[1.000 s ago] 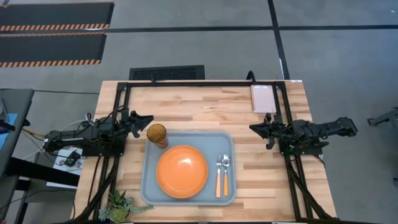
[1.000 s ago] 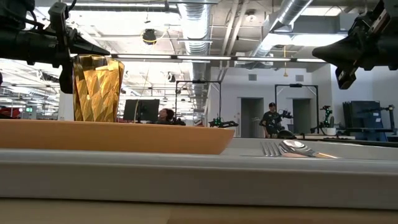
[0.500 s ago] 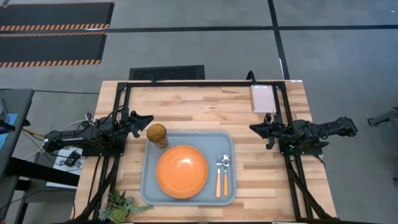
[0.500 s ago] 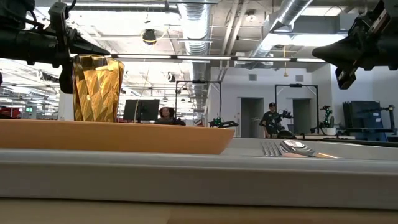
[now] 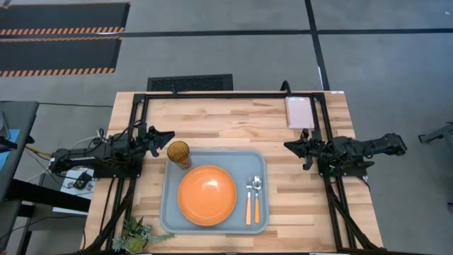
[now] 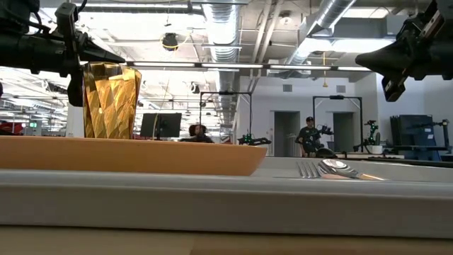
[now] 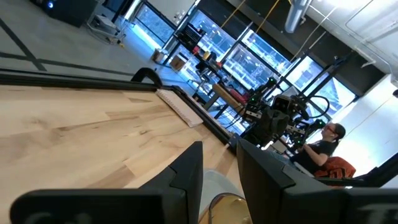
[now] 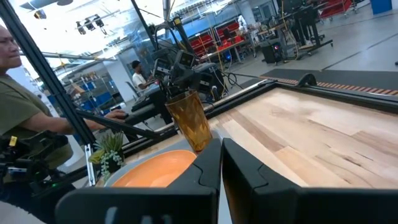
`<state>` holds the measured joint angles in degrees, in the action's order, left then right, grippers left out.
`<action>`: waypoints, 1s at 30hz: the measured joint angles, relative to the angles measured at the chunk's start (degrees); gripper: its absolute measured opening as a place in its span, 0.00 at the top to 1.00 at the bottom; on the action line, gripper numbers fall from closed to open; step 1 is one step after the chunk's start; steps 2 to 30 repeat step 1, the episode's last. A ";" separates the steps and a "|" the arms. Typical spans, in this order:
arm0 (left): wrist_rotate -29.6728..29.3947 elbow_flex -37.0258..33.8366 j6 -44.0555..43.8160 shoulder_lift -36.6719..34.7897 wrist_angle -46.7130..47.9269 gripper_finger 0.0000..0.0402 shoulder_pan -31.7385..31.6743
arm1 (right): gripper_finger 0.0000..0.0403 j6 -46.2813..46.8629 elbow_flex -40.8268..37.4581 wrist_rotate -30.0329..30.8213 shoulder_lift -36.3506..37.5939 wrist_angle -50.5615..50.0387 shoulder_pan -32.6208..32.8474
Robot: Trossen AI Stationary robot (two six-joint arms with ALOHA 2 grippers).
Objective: Pick and place plate/cup/fork/spoon on tray
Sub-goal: Return to Home Position
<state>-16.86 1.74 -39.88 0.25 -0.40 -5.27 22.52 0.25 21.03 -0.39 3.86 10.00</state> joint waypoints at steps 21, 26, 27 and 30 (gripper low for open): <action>0.00 0.00 0.00 0.00 0.00 0.78 -0.01 | 0.91 -0.02 0.00 -0.01 -0.01 0.00 0.00; 0.00 0.00 0.00 0.00 0.00 0.78 -0.01 | 0.91 -0.02 0.00 -0.01 -0.01 0.00 0.00; 0.00 0.00 0.00 0.00 0.00 0.78 -0.01 | 0.91 -0.02 0.00 -0.01 -0.01 0.00 0.00; 0.00 0.00 0.00 0.00 0.00 0.78 -0.01 | 0.91 -0.02 0.00 -0.01 -0.01 0.00 0.00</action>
